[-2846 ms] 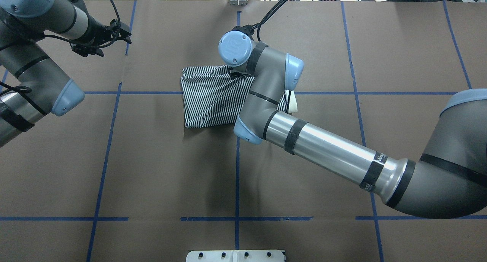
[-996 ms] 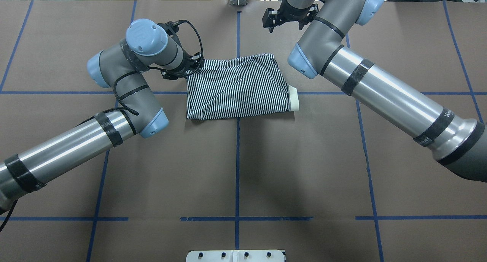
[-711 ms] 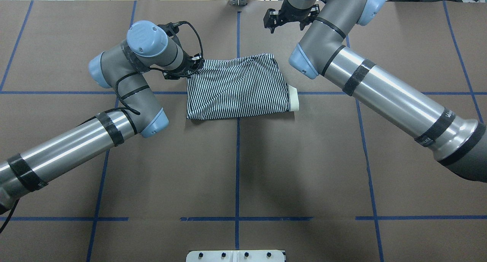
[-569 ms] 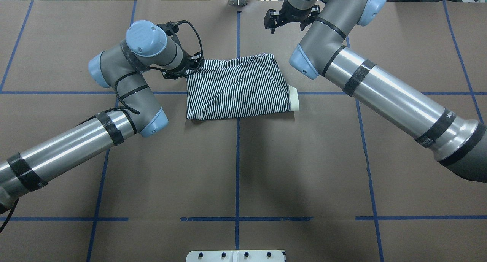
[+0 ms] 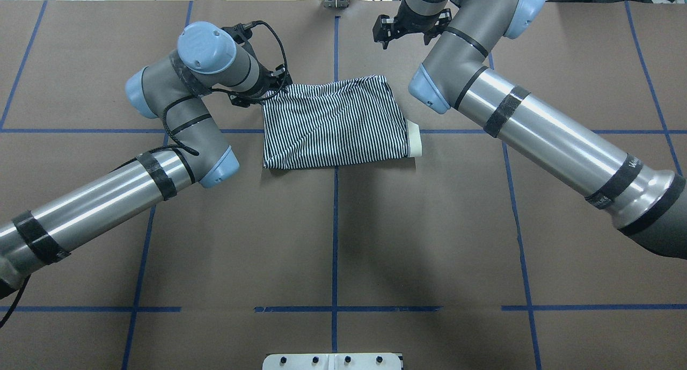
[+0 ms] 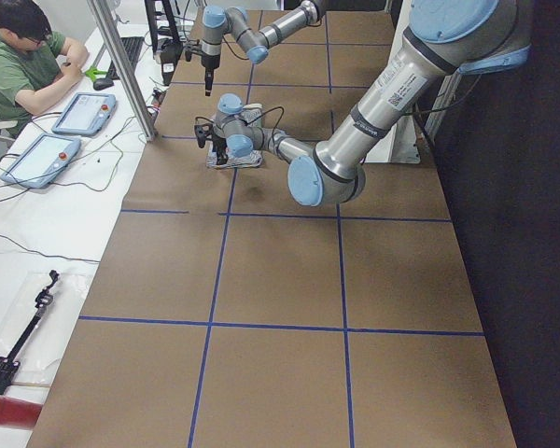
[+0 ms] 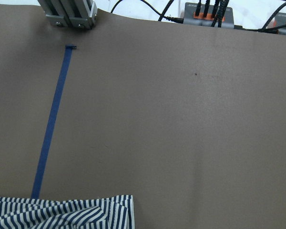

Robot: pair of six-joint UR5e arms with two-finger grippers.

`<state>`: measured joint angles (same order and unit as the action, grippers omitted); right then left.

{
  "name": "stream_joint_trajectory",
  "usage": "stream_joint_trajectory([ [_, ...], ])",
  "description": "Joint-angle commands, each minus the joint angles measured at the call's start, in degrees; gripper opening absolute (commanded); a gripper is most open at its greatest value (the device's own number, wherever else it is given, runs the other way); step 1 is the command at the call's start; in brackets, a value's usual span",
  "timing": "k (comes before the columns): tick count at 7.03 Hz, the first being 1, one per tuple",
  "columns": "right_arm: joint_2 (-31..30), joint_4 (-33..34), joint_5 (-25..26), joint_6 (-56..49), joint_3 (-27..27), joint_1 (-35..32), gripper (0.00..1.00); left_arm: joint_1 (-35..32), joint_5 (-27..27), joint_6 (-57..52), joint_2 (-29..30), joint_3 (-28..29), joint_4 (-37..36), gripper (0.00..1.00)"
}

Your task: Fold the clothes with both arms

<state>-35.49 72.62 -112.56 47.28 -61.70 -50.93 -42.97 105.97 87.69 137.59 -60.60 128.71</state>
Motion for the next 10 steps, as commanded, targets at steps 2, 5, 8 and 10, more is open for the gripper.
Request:
stream_joint_trajectory([
  [2, -0.4, 0.0, 0.2, 0.1, 0.0, 0.2, 1.00, -0.1, -2.0, 0.7, 2.1, 3.9, 1.0, 0.69],
  [5, -0.5, 0.0, 0.2, 0.0, 0.0, 0.2, 1.00, 0.1, -2.0, 1.3, 2.5, 4.6, 0.5, 0.61],
  [8, -1.2, -0.1, 0.2, 0.0, 0.0, 0.3, 1.00, 0.3, -1.6, 2.2, 3.0, 4.1, -0.6, 0.61],
  [10, -1.2, -0.1, 0.2, 0.0, 0.0, 0.5, 1.00, 0.6, -1.8, 2.2, 2.9, 4.2, -0.9, 0.61],
])
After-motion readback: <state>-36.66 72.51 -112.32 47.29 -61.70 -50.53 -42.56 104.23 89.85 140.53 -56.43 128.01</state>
